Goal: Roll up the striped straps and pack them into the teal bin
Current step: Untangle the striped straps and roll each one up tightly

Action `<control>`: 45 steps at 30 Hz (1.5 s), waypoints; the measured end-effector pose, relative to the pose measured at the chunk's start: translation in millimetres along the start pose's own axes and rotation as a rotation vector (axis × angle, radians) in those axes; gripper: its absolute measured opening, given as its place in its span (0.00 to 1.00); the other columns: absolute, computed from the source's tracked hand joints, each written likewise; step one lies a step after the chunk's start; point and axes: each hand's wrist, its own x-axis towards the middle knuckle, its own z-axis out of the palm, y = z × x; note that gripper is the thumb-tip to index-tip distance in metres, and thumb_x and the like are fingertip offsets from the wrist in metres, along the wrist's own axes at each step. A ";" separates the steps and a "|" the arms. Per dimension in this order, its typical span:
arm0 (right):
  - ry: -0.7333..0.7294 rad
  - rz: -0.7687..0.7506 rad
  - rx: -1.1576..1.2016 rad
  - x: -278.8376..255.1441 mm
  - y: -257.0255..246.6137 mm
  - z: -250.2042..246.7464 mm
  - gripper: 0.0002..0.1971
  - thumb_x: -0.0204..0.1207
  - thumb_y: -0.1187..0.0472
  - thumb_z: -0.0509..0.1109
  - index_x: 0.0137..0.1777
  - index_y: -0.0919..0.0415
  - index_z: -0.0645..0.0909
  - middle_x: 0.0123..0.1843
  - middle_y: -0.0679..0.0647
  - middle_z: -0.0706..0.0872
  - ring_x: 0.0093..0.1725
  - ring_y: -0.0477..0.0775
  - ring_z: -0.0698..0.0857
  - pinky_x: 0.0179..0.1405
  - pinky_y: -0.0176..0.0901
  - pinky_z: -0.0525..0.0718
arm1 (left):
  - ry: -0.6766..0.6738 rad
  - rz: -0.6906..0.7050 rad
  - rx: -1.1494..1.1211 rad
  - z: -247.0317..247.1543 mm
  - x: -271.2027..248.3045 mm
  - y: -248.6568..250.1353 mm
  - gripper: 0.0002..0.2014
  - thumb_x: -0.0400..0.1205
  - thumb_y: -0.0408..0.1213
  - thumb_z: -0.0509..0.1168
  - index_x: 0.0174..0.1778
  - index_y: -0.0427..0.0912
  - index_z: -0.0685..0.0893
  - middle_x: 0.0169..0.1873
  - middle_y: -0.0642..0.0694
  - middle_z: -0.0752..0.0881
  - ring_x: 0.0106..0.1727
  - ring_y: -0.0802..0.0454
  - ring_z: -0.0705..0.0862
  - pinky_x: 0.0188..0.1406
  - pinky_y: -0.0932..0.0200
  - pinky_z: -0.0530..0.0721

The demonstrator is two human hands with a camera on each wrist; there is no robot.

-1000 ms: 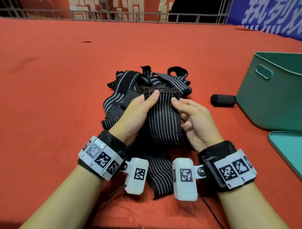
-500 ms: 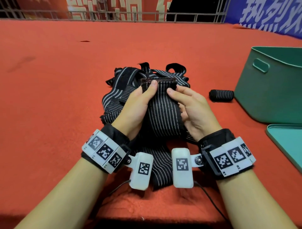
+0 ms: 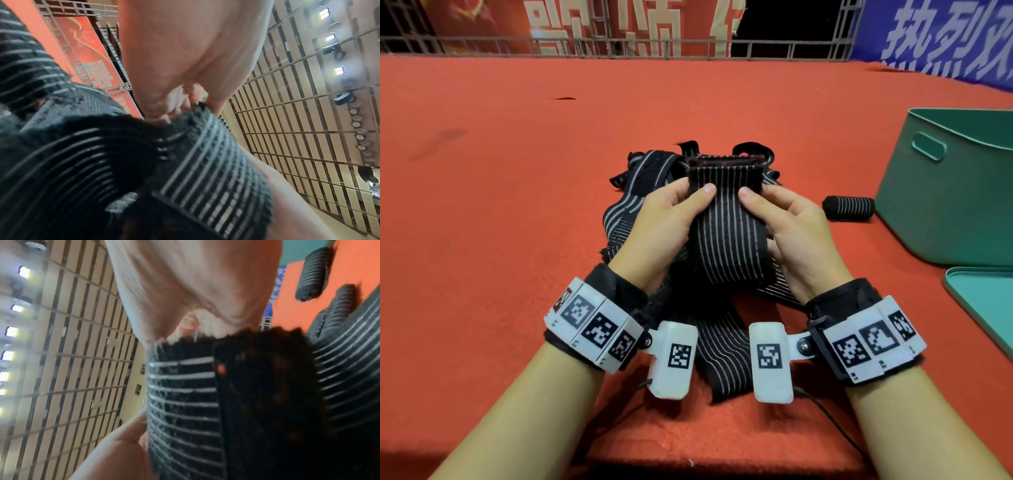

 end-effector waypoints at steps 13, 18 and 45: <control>-0.108 -0.075 -0.361 -1.5 10.1 20.3 0.18 0.88 0.41 0.63 0.70 0.47 0.84 0.64 0.42 0.90 0.65 0.42 0.88 0.74 0.55 0.82 | 0.204 0.024 -0.307 25.8 -3.9 3.7 0.13 0.93 0.36 0.57 0.66 0.35 0.83 0.60 0.38 0.91 0.60 0.44 0.91 0.61 0.47 0.90; -0.141 -0.022 -0.294 -0.8 -1.4 10.4 0.12 0.84 0.48 0.72 0.61 0.53 0.87 0.56 0.46 0.94 0.57 0.46 0.92 0.58 0.48 0.88 | 0.154 0.068 -0.148 12.4 1.1 1.1 0.12 0.91 0.34 0.59 0.66 0.34 0.82 0.60 0.36 0.90 0.61 0.40 0.90 0.65 0.42 0.88; -0.057 -0.014 -0.021 6.3 -0.2 -3.3 0.09 0.80 0.69 0.74 0.58 0.61 0.90 0.50 0.54 0.93 0.42 0.49 0.90 0.37 0.40 0.87 | 0.055 0.050 0.061 -3.1 -2.7 5.5 0.08 0.88 0.42 0.66 0.48 0.48 0.88 0.41 0.54 0.87 0.36 0.64 0.83 0.28 0.73 0.76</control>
